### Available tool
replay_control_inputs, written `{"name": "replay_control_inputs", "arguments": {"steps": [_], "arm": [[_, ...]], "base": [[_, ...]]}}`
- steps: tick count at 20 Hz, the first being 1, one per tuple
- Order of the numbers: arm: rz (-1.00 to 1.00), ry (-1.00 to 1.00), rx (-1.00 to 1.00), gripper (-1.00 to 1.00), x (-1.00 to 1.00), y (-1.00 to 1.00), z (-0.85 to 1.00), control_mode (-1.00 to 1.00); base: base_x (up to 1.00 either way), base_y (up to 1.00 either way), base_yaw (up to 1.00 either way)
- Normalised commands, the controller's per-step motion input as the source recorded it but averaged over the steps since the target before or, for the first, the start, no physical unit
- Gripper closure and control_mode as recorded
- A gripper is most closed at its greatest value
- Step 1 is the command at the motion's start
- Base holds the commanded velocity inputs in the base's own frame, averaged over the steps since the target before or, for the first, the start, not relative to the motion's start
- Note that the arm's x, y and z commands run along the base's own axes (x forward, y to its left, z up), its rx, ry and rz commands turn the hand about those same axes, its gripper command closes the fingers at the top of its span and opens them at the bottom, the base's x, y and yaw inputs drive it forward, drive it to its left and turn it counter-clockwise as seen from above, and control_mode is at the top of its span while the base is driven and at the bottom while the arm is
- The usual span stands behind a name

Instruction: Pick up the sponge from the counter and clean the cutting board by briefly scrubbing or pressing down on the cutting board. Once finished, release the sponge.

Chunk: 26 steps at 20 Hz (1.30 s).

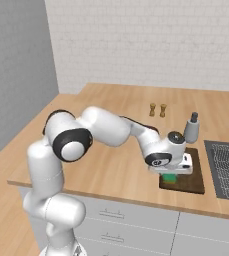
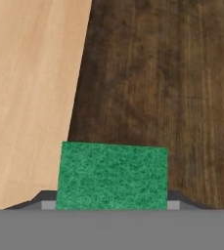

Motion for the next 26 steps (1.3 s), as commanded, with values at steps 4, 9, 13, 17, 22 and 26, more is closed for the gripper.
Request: {"name": "replay_control_inputs", "arguments": {"steps": [4, 9, 13, 17, 22, 26], "arm": [[0.00, -0.05, 0.00, 1.00, -0.05, -0.30, -0.24, -1.00], [0.00, -0.07, 0.00, 1.00, 0.00, -0.13, -0.18, -1.00], [0.00, -0.08, 0.00, 1.00, 0.00, -0.18, -0.06, -1.00], [0.00, -0.10, 0.00, 1.00, 0.01, -0.07, 0.00, -1.00], [0.00, -0.18, 0.00, 1.00, 0.00, 0.00, -0.12, -1.00], [0.00, -0.20, 0.00, 1.00, 0.17, 0.00, -0.21, -1.00]], "base": [[0.00, 0.00, 0.00], [0.00, 0.00, 0.00], [0.00, 0.00, 0.00], [0.00, 0.00, 0.00], [0.00, 0.00, 0.00], [0.00, 0.00, 0.00]]}}
